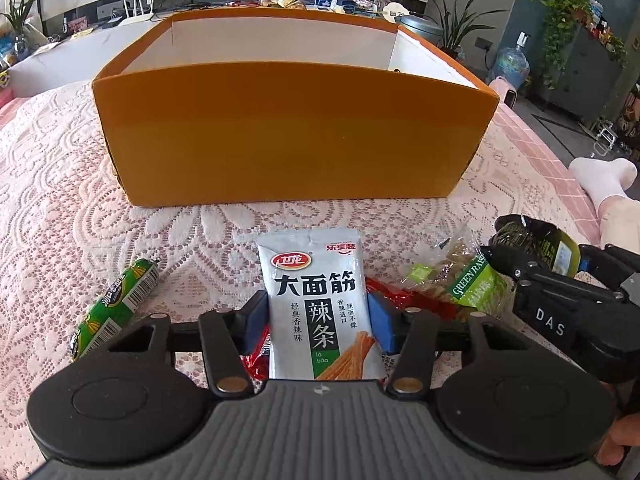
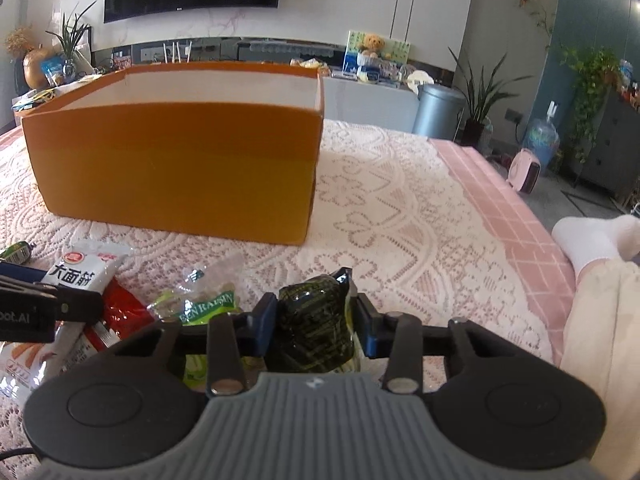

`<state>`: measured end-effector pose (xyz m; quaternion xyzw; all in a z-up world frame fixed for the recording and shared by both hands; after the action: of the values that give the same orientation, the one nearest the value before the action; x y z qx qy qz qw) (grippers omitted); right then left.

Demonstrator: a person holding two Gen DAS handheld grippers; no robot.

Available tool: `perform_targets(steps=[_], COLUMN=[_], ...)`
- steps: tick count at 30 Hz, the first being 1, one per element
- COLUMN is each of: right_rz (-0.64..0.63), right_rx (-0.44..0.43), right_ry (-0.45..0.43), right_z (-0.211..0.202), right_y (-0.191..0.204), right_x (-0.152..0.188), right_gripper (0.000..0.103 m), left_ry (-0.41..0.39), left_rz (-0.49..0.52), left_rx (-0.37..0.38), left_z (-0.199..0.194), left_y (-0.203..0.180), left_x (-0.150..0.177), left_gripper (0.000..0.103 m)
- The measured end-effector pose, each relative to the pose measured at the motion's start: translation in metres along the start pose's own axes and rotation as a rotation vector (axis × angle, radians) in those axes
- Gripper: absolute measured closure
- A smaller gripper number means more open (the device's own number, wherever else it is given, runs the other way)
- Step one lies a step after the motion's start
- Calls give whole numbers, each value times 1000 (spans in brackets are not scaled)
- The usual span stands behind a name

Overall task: Organize snacks
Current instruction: 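Grasp the white spicy-strip bag with the left tool while the right tool grasps the green seaweed pack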

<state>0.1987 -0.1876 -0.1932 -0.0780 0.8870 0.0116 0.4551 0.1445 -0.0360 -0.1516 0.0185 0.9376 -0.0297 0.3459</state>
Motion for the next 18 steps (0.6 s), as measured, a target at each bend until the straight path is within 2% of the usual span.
perform_targets(steps=[8,18], right_rz=[3,-36], right_rx=[7,-5], right_ry=[-67,-172], right_z=[-14,-47], right_y=[-3,7], right_x=[-5,-6], right_gripper=[63,64], left_ry=[-15,-117], left_rz=[-14,-41], left_rx=[-20,-20], left_z=[-10,-51], left_y=[4,10], left_x=[2,-8], left_gripper=[46,46])
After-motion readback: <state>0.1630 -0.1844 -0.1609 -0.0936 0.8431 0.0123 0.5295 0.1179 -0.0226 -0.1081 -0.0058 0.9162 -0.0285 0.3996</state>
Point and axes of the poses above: each gripper's, at about its wrist camera, not at the fingertips, and z roughly the way its jaws point, y to its left, x to its underside, the point moved 1 cm from there along z, roughly the way its jaws point, and after that the axes turned 5 degrees about -x, right-handed, at the moved point
